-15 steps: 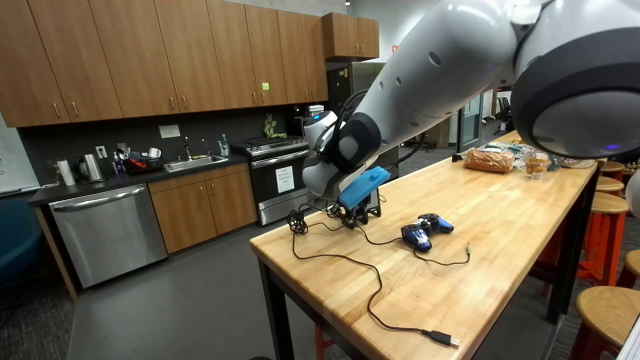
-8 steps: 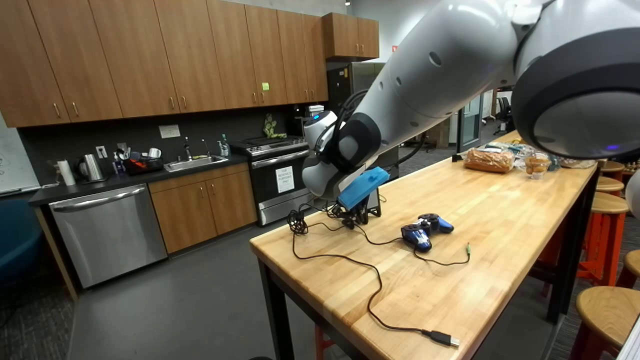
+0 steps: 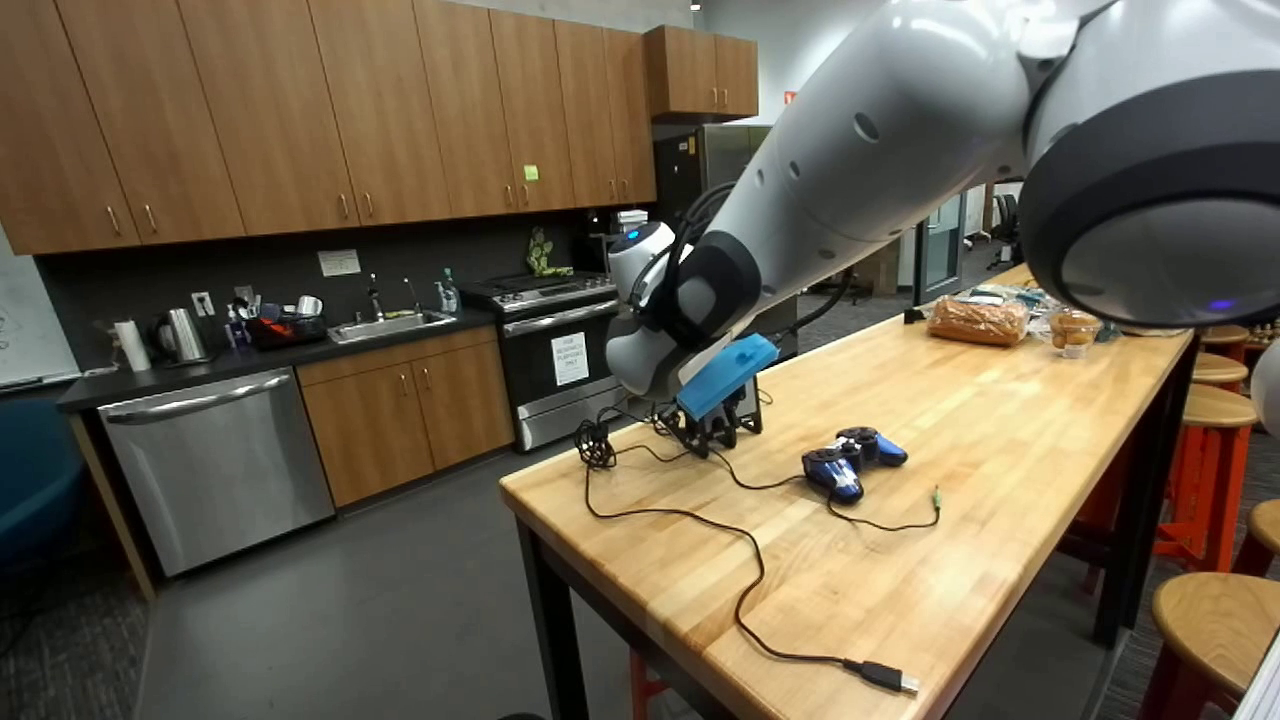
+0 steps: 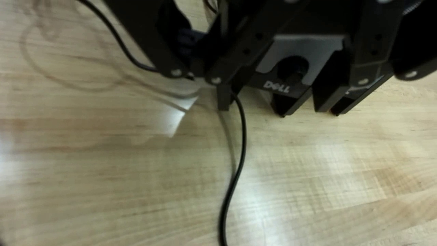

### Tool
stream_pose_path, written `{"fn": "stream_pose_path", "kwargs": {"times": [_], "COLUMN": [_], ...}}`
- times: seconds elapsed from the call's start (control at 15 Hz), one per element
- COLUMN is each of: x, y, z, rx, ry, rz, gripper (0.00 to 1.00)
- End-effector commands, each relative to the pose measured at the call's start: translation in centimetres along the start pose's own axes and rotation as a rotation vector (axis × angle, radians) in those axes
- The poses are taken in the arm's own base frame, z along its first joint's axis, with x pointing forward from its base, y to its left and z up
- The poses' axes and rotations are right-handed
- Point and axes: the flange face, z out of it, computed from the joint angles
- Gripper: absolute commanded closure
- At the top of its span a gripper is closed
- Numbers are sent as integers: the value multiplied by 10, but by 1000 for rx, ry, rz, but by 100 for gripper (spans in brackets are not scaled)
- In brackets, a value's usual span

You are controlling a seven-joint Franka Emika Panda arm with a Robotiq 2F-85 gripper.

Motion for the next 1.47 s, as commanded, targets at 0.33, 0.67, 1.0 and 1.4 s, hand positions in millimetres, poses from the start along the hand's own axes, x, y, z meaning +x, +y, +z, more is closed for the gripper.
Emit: {"fn": "stream_pose_path", "kwargs": {"times": [0.33,0.67,1.0,1.4], "x": [1,1,1,-1], "y": [1,1,0,0], "z": [-3,-2,-3,-3], "rx": [-28,-34,-33,-31], "ry": [42,44,52,29], "rz": [30,42,53,52], "gripper": [29,59,77,45]}}
